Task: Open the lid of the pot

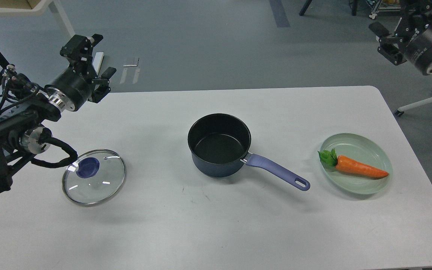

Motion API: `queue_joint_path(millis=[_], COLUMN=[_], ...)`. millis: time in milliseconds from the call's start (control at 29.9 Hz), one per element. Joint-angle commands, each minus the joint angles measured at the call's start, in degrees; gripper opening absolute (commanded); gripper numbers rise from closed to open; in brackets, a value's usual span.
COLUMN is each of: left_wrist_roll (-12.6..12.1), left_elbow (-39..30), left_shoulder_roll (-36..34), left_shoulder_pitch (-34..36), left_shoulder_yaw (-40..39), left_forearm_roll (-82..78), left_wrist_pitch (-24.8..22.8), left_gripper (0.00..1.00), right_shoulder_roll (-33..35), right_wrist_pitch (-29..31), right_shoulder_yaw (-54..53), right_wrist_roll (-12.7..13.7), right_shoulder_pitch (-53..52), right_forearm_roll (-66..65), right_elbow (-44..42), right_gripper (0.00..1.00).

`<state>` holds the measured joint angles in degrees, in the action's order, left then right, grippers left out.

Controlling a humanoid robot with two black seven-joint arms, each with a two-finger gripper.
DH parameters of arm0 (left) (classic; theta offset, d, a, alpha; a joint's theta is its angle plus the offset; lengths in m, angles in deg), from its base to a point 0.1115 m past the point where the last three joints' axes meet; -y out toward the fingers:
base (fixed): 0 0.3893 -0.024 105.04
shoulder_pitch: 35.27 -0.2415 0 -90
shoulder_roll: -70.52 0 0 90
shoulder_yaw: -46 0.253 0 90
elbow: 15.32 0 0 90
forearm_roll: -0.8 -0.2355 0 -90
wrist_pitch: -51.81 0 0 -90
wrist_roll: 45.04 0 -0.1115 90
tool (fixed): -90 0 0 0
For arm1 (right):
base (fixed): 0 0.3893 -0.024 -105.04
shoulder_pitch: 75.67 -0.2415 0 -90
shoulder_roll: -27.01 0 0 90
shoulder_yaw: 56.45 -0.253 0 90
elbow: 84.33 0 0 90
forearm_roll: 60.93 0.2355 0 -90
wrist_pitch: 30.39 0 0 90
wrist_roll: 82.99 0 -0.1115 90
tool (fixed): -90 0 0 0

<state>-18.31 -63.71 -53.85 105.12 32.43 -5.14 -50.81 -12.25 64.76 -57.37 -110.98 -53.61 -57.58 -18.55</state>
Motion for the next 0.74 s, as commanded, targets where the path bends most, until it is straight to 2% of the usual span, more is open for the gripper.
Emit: queue_joint_path(millis=[0,167,268,368,702], left_wrist_roll=[-3.6,-9.5,-11.5,-11.5,-10.9], left_elbow=[4.5,6.5,6.5,6.4,5.7], left_shoulder_roll=[3.9,6.7,7.4,7.2,7.4], left_shoulder_pitch=[-1.7,-4.0,-4.6,-4.8,-6.3], left_shoulder_yaw=[-4.4,-9.5,-9.9,-9.9,-11.2], left_forearm_roll=[0.1,2.4,4.4,5.5,5.4], left_wrist_pitch=[-4.1,-5.5,-5.5,-5.5,-6.1], left_gripper=[0.99,0.99,0.99,0.99,0.99], right_shoulder_roll=[-4.4,-13.5,-17.4,-18.1,-16.2], right_wrist_pitch=[0.2,1.6,7.9,10.8,11.0], right_shoulder_yaw=[-3.7,-15.0,-18.9,-19.0,-19.7], right_wrist_roll=[0.0,0.0,0.0,0.0,0.0], right_shoulder_pitch=[4.6,14.1,17.7,18.3,20.8], right_forearm_roll=[6.7,7.0,7.2,6.9,6.6], right_elbow=[-2.5,-8.9,-12.2,-10.5,-9.4], right_gripper=[0.99,1.00,1.00,1.00,1.00])
